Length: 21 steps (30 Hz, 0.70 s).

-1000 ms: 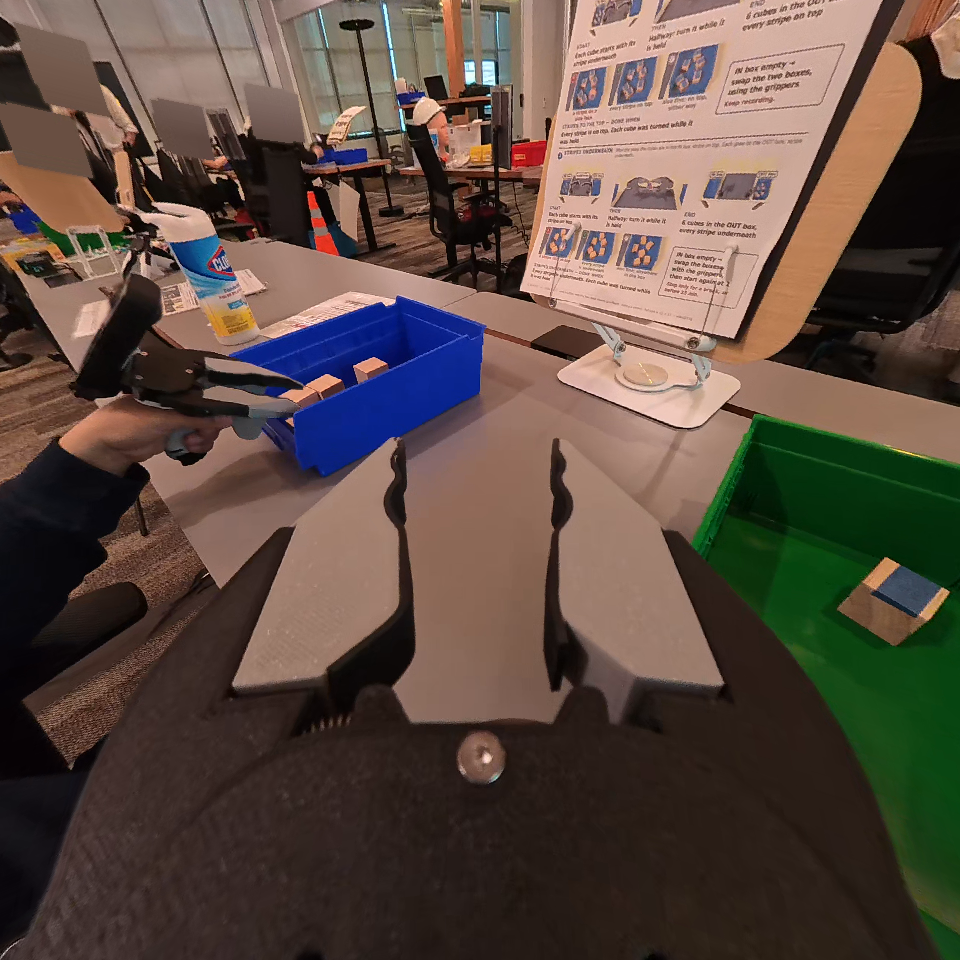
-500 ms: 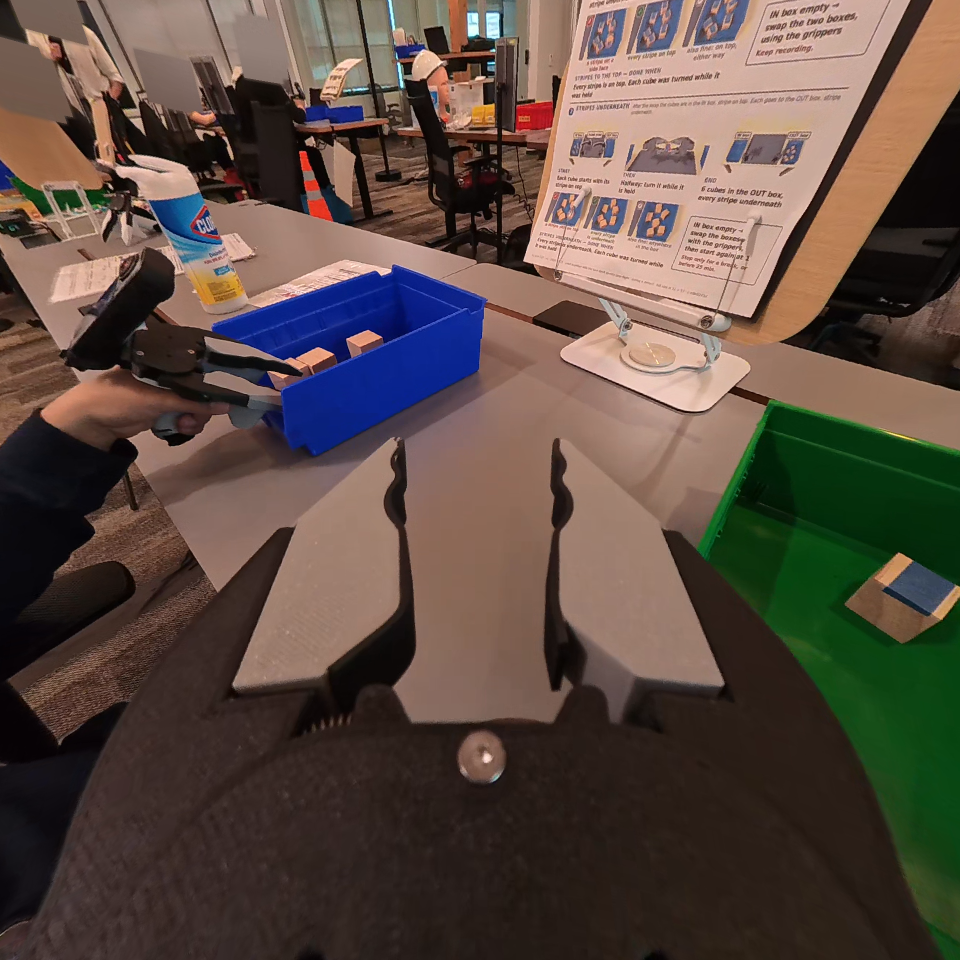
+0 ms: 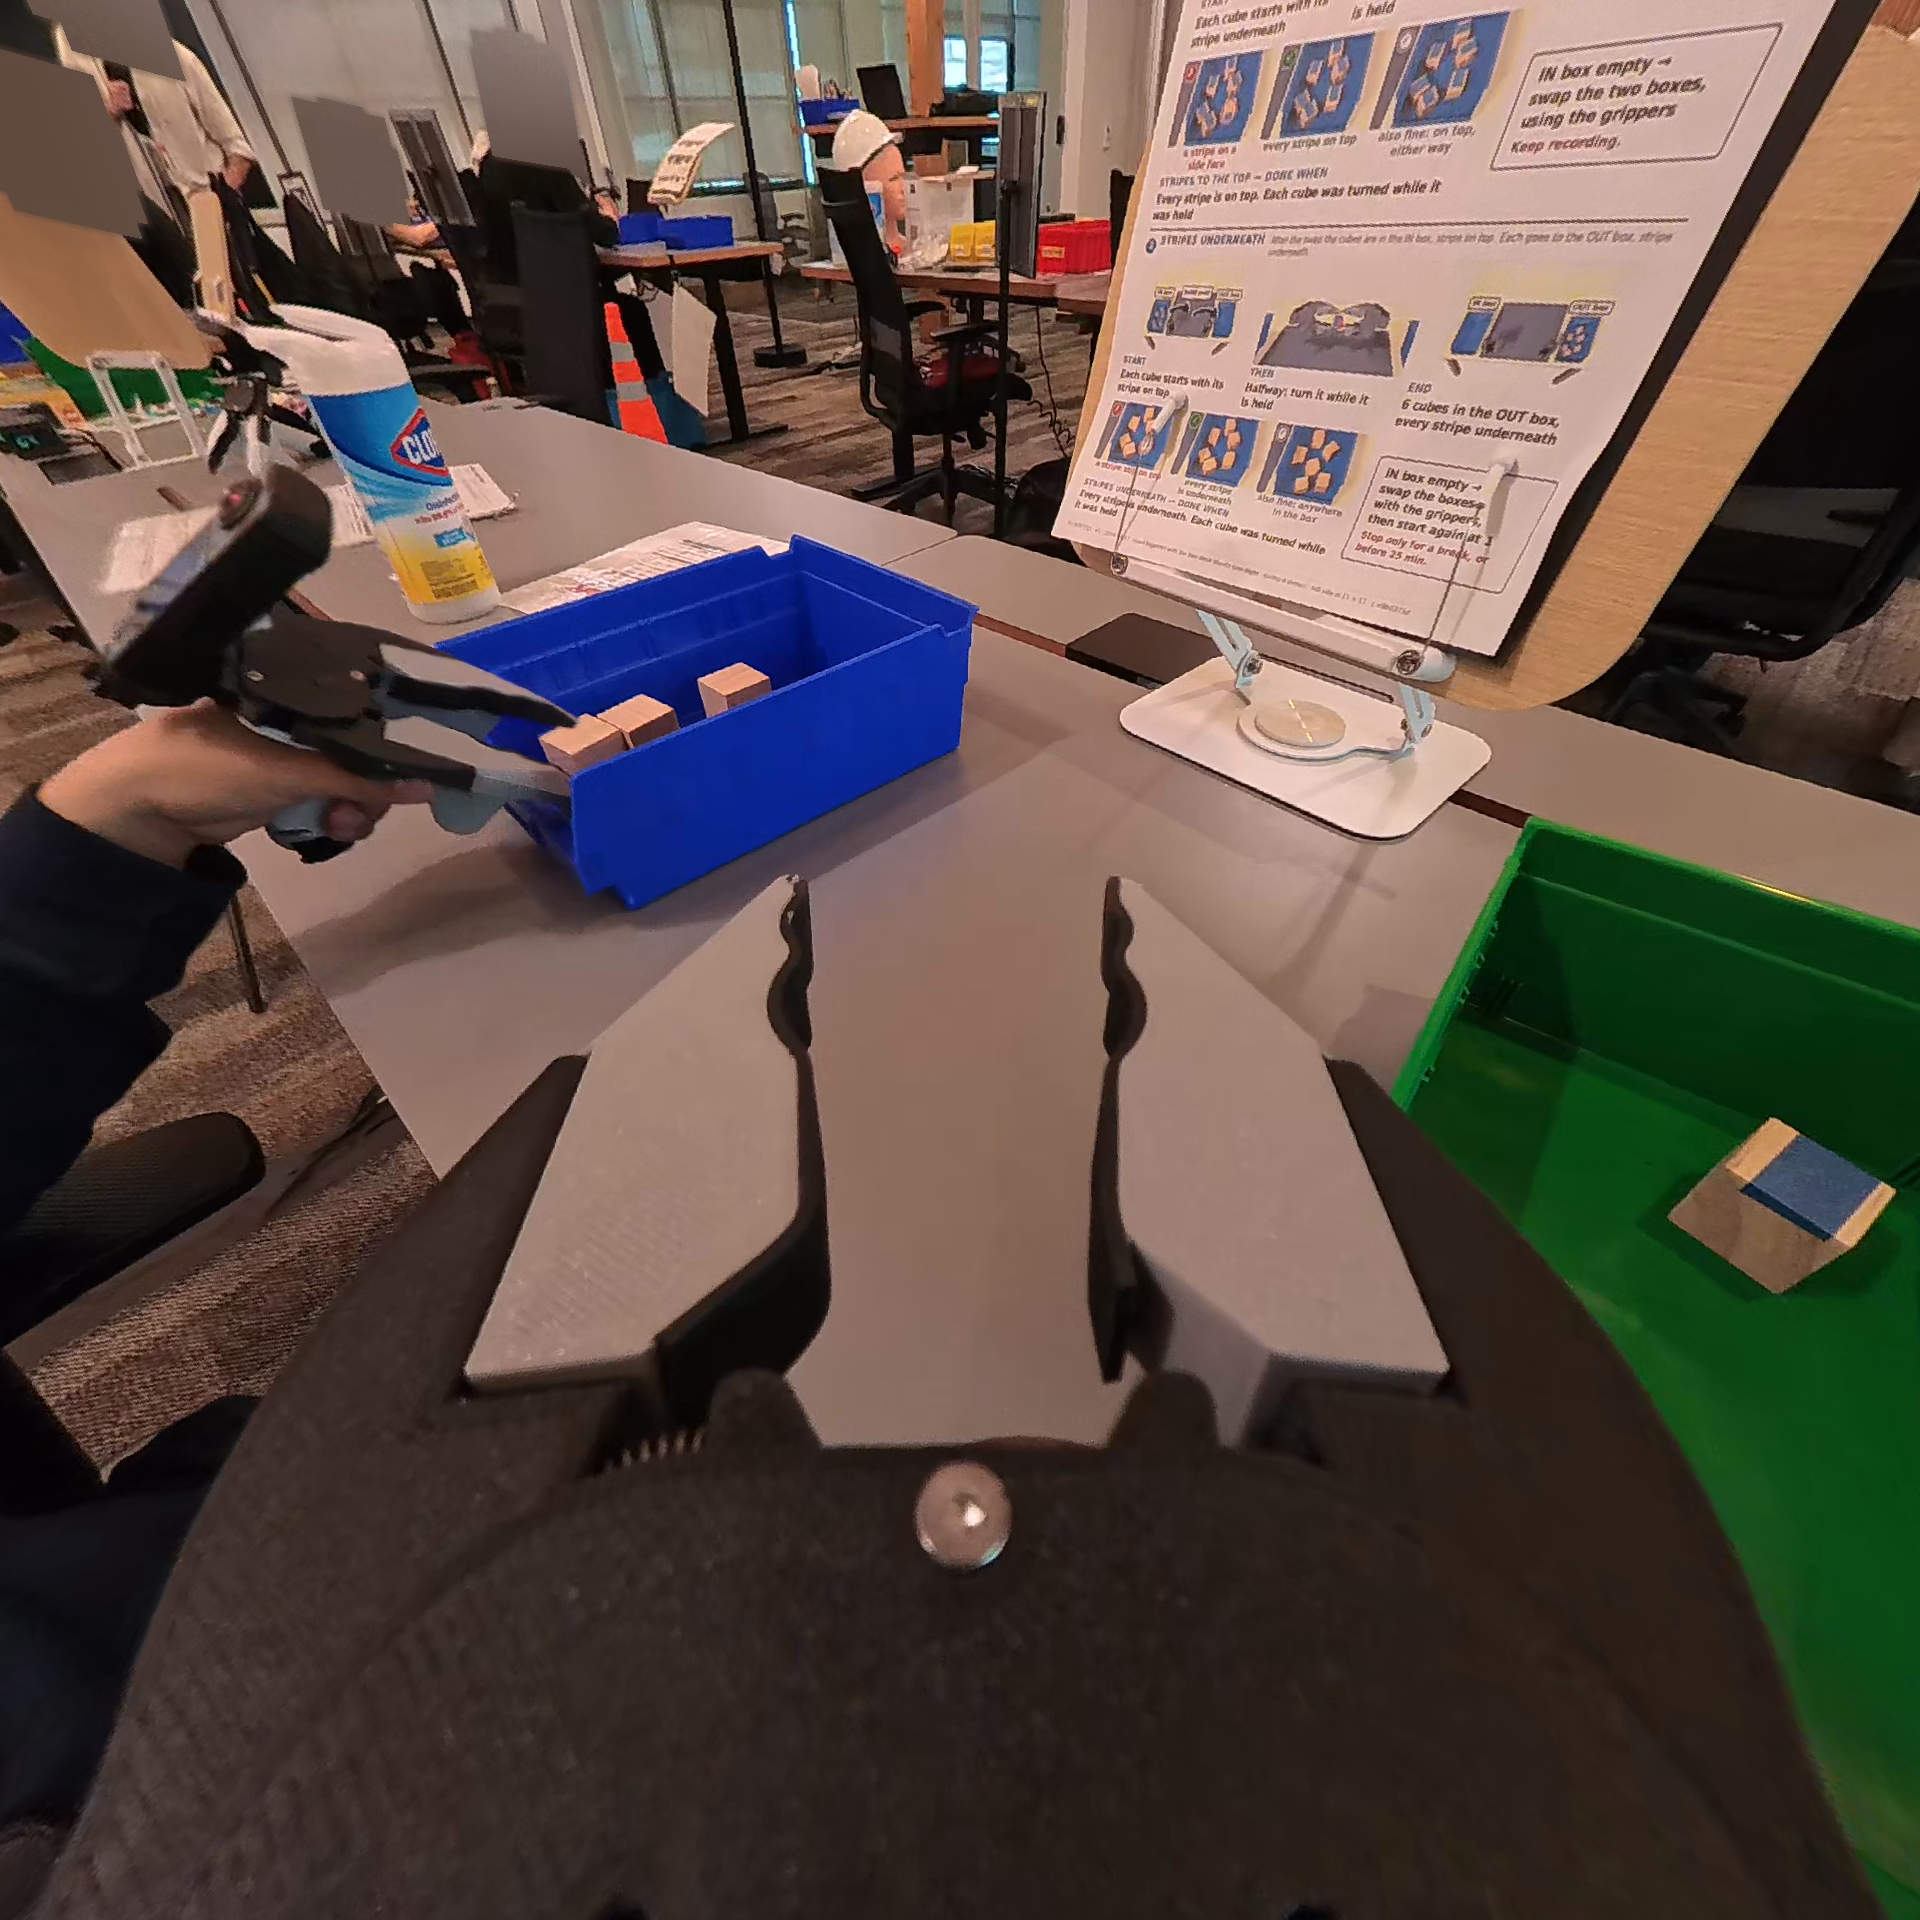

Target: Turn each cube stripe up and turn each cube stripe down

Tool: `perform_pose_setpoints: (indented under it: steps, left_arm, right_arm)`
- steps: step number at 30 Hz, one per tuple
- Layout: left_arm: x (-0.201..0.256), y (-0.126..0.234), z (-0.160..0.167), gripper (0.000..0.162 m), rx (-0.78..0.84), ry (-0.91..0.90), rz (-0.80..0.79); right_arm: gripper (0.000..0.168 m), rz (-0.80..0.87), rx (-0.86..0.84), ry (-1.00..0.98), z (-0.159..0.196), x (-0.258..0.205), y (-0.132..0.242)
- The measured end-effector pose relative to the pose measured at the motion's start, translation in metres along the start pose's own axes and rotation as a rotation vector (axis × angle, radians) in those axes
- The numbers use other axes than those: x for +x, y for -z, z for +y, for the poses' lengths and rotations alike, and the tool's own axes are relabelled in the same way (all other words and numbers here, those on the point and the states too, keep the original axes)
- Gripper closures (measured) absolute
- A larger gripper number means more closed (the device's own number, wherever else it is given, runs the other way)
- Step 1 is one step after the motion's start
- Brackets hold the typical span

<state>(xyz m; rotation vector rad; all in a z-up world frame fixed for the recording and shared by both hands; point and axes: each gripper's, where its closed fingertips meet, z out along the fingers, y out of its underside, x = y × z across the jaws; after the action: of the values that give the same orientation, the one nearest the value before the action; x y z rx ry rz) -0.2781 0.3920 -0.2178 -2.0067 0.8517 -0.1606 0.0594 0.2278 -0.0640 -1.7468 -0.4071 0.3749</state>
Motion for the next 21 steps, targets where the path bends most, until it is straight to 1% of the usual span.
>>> perform_pose_setpoints:
  steps: [3,7,10,11,15,17,19,21]
  left_arm:
    - [-0.005,0.005,-0.003,0.1,0.007,0.016,0.009]
    - [0.001,-0.005,-0.001,0.101,-0.04,0.024,0.047]
    - [0.004,-0.019,0.014,0.101,-0.179,-0.018,0.059]
    - [0.004,-0.023,0.017,0.104,-0.221,-0.022,0.067]
    - [0.006,-0.027,0.025,0.107,-0.382,0.029,0.106]
    - [0.008,-0.028,0.029,0.105,-0.449,0.043,0.137]
    - [0.006,-0.03,0.033,0.108,-0.523,0.082,0.143]
    - [0.007,-0.031,0.035,0.111,-0.58,0.084,0.16]
  right_arm:
    - [0.115,-0.001,0.003,-0.007,0.0,0.002,0.001]
    - [0.115,0.001,0.011,-0.017,-0.001,0.002,0.004]
    - [0.115,0.008,0.011,-0.007,-0.002,0.001,0.006]
    - [0.115,0.01,0.011,0.0,-0.003,0.0,0.006]
    - [0.115,0.003,0.009,0.019,-0.004,-0.004,0.007]
    - [0.115,-0.003,0.002,0.024,-0.002,-0.005,0.007]
    - [0.115,-0.005,-0.004,0.027,-0.001,-0.006,0.007]
    - [0.115,-0.011,-0.005,0.035,-0.002,-0.008,0.009]
